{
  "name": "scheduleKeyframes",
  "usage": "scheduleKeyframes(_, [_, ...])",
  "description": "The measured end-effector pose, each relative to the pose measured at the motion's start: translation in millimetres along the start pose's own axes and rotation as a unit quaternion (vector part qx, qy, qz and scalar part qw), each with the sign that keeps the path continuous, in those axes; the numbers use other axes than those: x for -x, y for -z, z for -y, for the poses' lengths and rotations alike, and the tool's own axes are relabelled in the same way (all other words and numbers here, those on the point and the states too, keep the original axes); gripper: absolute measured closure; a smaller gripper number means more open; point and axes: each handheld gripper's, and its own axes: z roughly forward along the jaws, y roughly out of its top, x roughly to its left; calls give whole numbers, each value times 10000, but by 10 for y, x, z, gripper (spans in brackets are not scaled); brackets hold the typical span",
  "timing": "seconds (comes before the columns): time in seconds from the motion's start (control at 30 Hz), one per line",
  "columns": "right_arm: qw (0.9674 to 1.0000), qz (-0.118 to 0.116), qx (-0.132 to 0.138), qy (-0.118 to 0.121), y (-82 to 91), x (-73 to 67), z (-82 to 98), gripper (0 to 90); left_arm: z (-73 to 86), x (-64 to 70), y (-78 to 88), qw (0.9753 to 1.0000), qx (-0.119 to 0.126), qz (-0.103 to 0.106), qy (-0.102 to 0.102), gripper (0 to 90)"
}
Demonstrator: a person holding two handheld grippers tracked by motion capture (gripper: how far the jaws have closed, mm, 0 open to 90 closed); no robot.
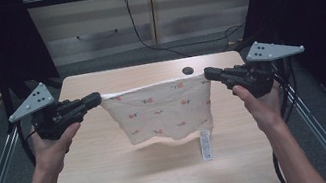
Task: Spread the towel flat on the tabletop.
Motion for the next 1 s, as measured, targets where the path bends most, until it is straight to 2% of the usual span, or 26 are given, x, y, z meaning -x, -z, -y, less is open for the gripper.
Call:
scheduleKeyframes(0.2, [10000,-69,52,4,195,-247,-12,900,-28,186,143,10000,15,60,18,876])
scheduleKeyframes(0.3, [9998,-71,180,33,266,-331,9,900,-38,215,186,9999,70,77,67,876])
scheduleKeyframes(0.4, [9999,-12,157,49,275,-338,42,900,-21,198,145,9999,-58,82,58,876])
scheduleKeyframes(0.43, [9999,-21,108,-19,252,-316,79,900,10,169,90,9998,-178,42,112,876])
scheduleKeyframes(0.47, [9997,75,-194,-157,116,-203,235,900,90,93,-13,9991,-307,49,279,876])
scheduleKeyframes(0.53, [9988,47,-406,-287,5,-104,365,900,245,-10,-186,9975,-558,-31,423,876])
scheduleKeyframes(0.57, [9977,137,-595,-308,-95,-23,484,900,303,-48,-245,9967,-648,-45,497,875])
scheduleKeyframes(0.63, [9952,144,-838,-479,-226,103,655,900,465,-162,-385,9937,-871,-53,702,875])
scheduleKeyframes(0.67, [9938,167,-953,-544,-293,167,746,900,465,-162,-385,9937,-871,-53,702,875])
scheduleKeyframes(0.7, [9922,227,-1076,-581,-356,218,825,900,616,-270,-500,9901,-1056,-71,922,875])
scheduleKeyframes(0.8, [9888,323,-1249,-753,-497,364,1011,900,802,-401,-631,9860,-1203,-67,1154,874])
scheduleKeyframes(0.83, [9888,323,-1249,-753,-497,364,1011,900,802,-401,-631,9860,-1203,-67,1154,874])
scheduleKeyframes(0.87, [9869,371,-1334,-832,-602,442,1109,900,895,-458,-721,9831,-1354,-159,1224,874])
scheduleKeyframes(0.9, [9869,371,-1334,-832,-602,442,1109,900,895,-458,-721,9831,-1354,-159,1224,874])
scheduleKeyframes(0.93, [9853,409,-1432,-837,-676,482,1154,900,967,-525,-783,9806,-1418,-206,1341,873])
scheduleKeyframes(1.0, [9841,417,-1495,-860,-745,527,1193,900,1032,-592,-834,9780,-1479,-232,1452,873])
